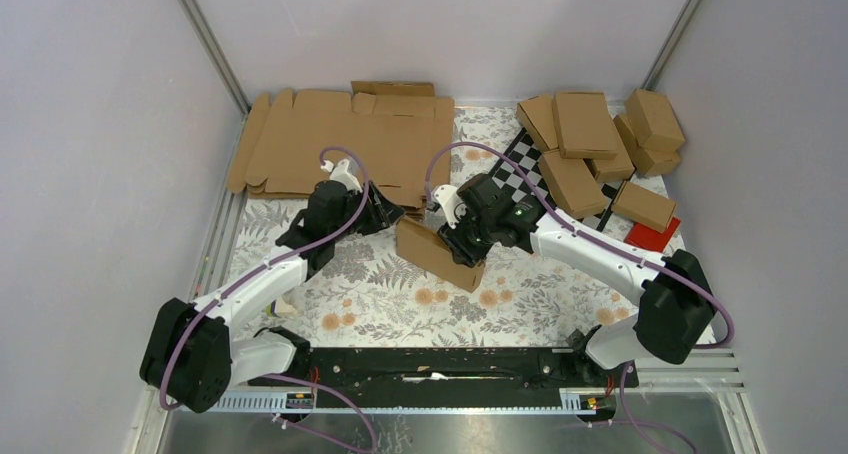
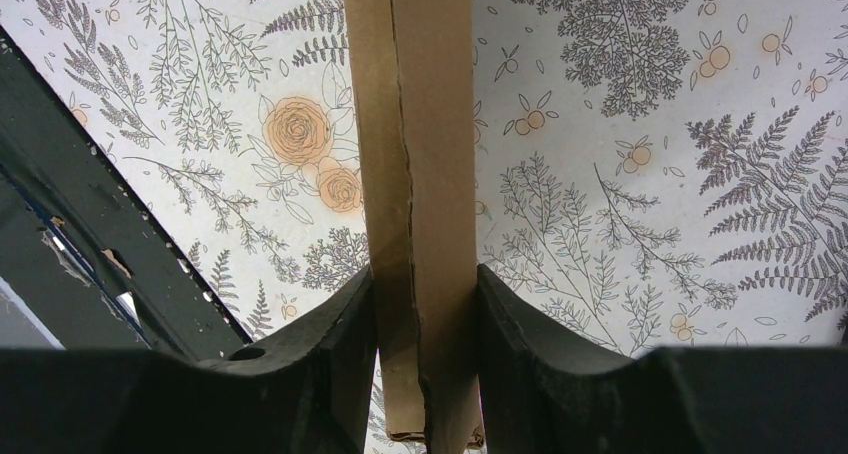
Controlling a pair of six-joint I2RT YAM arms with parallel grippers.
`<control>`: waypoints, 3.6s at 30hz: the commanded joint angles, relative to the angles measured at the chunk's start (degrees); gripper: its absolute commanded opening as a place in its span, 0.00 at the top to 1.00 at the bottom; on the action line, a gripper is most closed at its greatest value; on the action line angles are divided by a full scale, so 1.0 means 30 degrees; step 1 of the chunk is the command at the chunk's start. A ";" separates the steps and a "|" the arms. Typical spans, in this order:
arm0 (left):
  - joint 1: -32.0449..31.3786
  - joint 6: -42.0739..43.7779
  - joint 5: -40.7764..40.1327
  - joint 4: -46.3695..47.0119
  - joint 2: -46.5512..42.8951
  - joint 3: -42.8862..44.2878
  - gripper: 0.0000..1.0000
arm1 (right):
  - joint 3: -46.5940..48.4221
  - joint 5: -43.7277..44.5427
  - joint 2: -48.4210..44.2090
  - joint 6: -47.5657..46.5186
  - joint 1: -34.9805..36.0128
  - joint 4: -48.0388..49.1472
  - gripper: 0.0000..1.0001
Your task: Fold the paper box
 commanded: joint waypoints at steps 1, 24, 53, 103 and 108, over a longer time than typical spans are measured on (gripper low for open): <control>0.0046 -0.0155 0.0633 -0.0073 -0.0428 -0.0118 0.55 | 0.0473 0.0306 0.0430 0.0440 -0.0084 -0.1010 0.56; -0.0315 0.0448 0.1117 -0.1259 -0.1362 0.1097 0.63 | 0.0431 0.0070 0.0520 0.0527 -0.0085 -0.1029 0.56; -0.0365 0.4592 0.0894 -0.5469 0.2077 0.6081 0.64 | 0.0678 -0.0089 0.0636 0.0498 -0.0084 -0.1277 0.57; -0.1588 0.4134 -0.1514 -0.6012 0.1323 0.4388 0.81 | 0.1248 0.1994 -0.2065 0.3692 -0.0084 -0.1901 0.14; -0.1675 0.3992 -0.1613 -0.5742 0.1246 0.4180 0.80 | 0.0684 0.2882 -0.3805 0.5398 -0.0084 -0.2021 0.12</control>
